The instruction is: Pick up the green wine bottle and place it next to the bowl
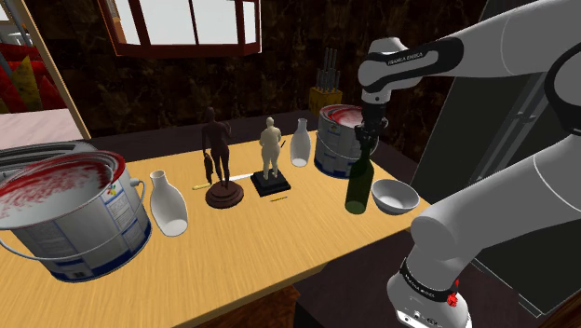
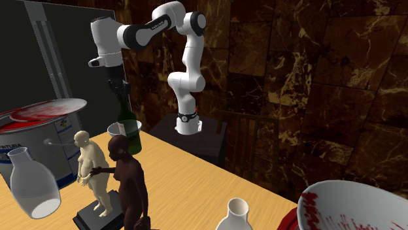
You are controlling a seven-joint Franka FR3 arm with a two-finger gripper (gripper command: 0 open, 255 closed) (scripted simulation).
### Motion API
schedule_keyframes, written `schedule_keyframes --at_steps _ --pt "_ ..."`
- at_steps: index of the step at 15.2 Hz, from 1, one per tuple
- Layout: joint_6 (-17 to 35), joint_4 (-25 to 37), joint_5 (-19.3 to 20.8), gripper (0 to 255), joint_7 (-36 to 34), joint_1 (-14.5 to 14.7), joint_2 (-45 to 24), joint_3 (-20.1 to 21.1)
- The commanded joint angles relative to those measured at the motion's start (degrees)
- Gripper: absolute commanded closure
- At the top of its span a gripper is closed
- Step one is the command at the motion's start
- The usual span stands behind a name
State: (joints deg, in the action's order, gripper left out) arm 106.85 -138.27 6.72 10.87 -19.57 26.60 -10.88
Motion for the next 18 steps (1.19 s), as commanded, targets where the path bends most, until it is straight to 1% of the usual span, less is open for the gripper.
schedule_keyframes --at_steps 1,2,3,8,12,18 --pt "0.0 -0.1 0.0 255 0.0 0.0 0.0 0.0" --pt "0.0 -0.1 0.0 255 0.0 0.0 0.0 0.0" --pt "0.0 -0.1 0.0 0 0.0 0.0 0.0 0.0" --pt "0.0 -0.1 0.0 0 0.0 0.0 0.0 0.0" --pt "-7.3 7.1 -0.5 0 0.1 0.3 0.2 0.6" --pt "-7.3 7.1 -0.5 0 0.1 0.3 0.2 0.6"
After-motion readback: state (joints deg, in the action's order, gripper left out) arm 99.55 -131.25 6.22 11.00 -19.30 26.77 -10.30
